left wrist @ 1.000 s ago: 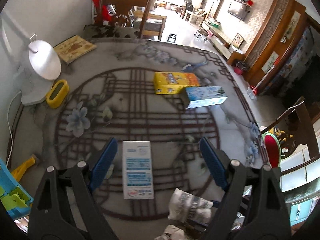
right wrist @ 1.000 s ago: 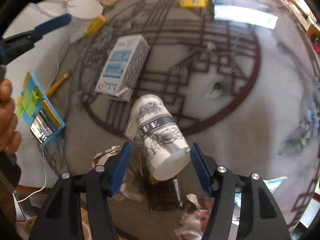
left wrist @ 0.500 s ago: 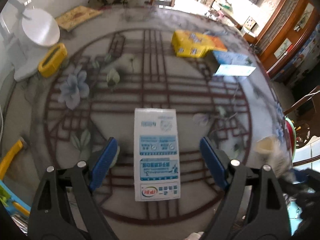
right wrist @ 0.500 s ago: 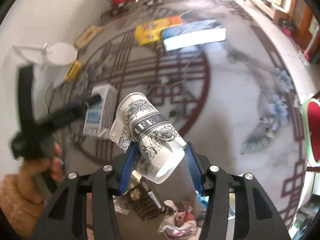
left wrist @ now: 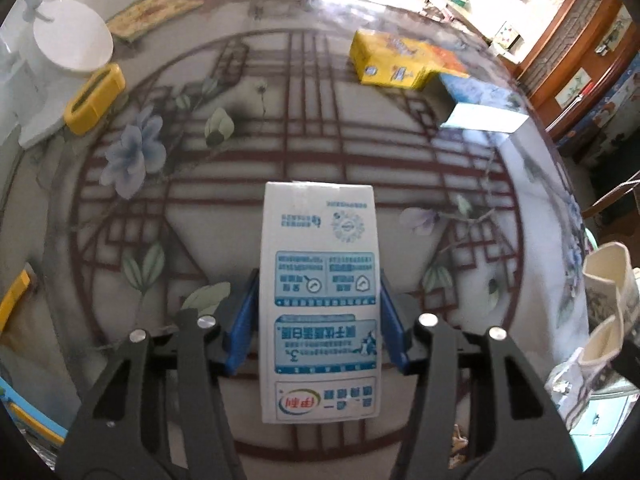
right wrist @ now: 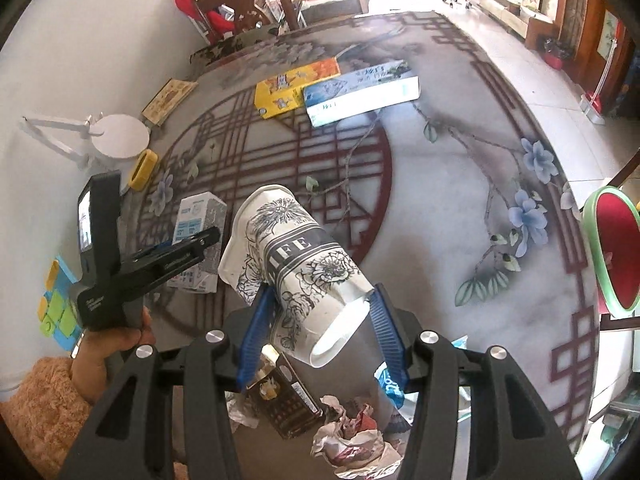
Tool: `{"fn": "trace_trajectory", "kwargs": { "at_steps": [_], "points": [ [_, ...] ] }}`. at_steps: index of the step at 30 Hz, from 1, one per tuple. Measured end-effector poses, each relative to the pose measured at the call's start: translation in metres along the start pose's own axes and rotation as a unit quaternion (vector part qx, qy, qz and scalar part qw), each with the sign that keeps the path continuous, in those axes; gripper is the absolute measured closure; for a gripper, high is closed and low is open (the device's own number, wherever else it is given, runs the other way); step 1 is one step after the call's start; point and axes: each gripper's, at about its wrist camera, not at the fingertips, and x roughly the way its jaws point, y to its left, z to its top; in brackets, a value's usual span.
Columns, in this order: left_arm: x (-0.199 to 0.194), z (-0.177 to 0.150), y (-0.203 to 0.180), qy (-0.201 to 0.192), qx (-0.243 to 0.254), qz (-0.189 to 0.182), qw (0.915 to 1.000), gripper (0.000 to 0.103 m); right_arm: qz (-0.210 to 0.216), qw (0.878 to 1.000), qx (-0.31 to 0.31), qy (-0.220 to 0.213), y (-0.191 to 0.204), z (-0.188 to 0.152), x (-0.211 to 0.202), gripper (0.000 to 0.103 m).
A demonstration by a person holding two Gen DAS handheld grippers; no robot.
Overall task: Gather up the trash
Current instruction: 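Carry the paper cup with the right tool while the left tool carries the carton to the bucket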
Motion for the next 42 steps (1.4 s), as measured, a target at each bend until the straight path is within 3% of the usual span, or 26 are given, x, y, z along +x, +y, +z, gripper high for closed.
{"fn": "trace_trajectory", "kwargs": {
  "at_steps": [7,18,42],
  "points": [
    [-0.05,0.013,-0.025,-0.052,0.014,-0.026,0.9982,0.051,-0.006,1.0,0.013,-0.027,-0.008,0.005,-0.014,0.054],
    [-0.111,0.033,-0.086,-0.12,0.07,-0.072,0.9877,0.051,-0.019,0.995,0.027,-0.093,-0.023,0.013,-0.057,0.054],
    [-0.136,0.019,-0.155,-0.131,0.132,-0.11,0.9764,0.051,-0.029,0.985,0.101,-0.138,-0.078,-0.006,-0.095,0.054]
  ]
}}
